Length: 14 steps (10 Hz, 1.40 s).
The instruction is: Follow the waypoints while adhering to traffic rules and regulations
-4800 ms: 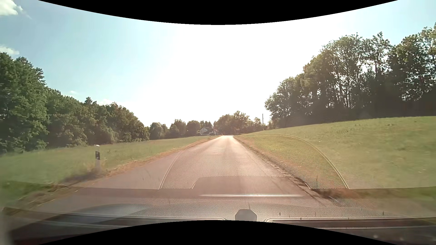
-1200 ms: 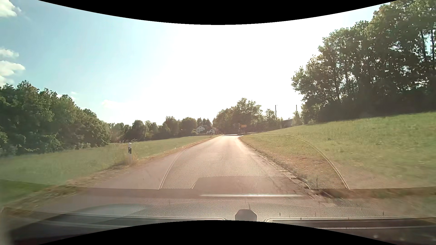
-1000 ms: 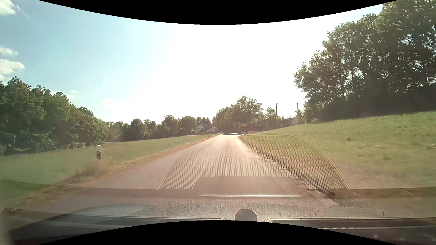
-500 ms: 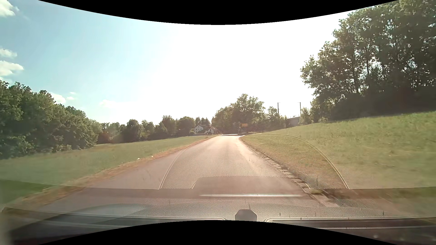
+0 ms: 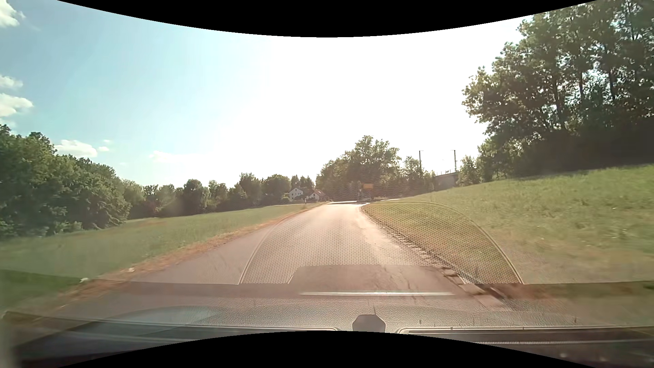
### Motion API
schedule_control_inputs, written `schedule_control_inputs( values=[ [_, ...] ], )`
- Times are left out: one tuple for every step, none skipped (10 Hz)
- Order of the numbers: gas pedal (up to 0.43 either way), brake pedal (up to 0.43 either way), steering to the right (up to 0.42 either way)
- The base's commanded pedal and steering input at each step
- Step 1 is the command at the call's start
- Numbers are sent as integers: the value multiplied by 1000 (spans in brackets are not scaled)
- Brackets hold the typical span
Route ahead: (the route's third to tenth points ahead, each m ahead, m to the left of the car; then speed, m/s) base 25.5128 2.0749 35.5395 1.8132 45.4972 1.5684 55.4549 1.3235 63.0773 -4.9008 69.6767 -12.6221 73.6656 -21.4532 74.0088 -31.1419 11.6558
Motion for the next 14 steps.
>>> schedule_control_inputs(
  values=[
    [8, 6, -2],
    [8, 6, -7],
    [8, 6, -8],
    [8, 6, -3],
    [8, 6, -3],
    [8, 6, -2],
    [8, 6, -2],
    [8, 6, -2],
    [8, 6, -1],
    [8, 6, 0],
    [8, 6, 0],
    [8, 6, 0],
    [8, 6, 0],
    [8, 6, -1]
  ],
)
